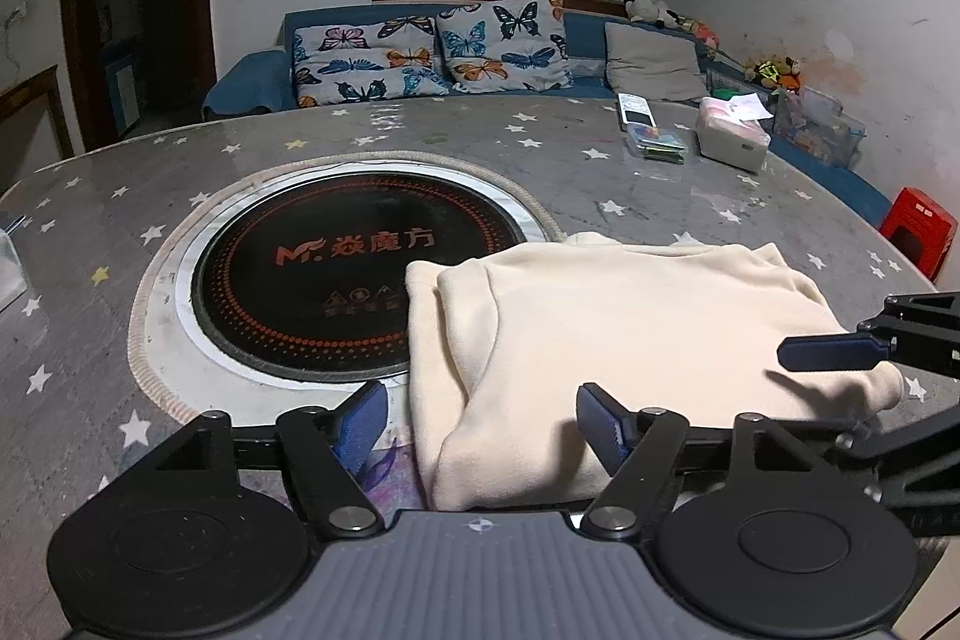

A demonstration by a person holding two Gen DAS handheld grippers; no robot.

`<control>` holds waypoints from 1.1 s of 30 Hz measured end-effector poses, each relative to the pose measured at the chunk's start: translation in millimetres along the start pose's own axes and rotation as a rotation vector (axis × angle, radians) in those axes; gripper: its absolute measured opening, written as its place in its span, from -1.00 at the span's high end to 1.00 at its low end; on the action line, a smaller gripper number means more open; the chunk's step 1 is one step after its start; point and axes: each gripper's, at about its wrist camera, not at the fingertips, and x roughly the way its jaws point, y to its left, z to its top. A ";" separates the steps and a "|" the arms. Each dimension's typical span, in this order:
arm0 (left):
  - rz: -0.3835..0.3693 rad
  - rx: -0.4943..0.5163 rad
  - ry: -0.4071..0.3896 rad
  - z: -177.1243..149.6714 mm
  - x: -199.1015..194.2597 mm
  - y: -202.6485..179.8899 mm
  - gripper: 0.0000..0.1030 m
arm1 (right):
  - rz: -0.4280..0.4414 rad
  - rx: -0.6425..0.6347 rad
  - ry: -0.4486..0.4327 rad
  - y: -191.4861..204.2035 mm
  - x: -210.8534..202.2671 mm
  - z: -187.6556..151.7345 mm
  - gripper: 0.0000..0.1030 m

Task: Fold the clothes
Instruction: 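Open both grippers and position them at the edge of the folded sweatshirt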

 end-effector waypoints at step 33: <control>0.018 -0.052 -0.011 -6.4 -13.7 14.3 -1.00 | 0.025 -0.077 -0.011 37.5 4.0 3.2 -0.69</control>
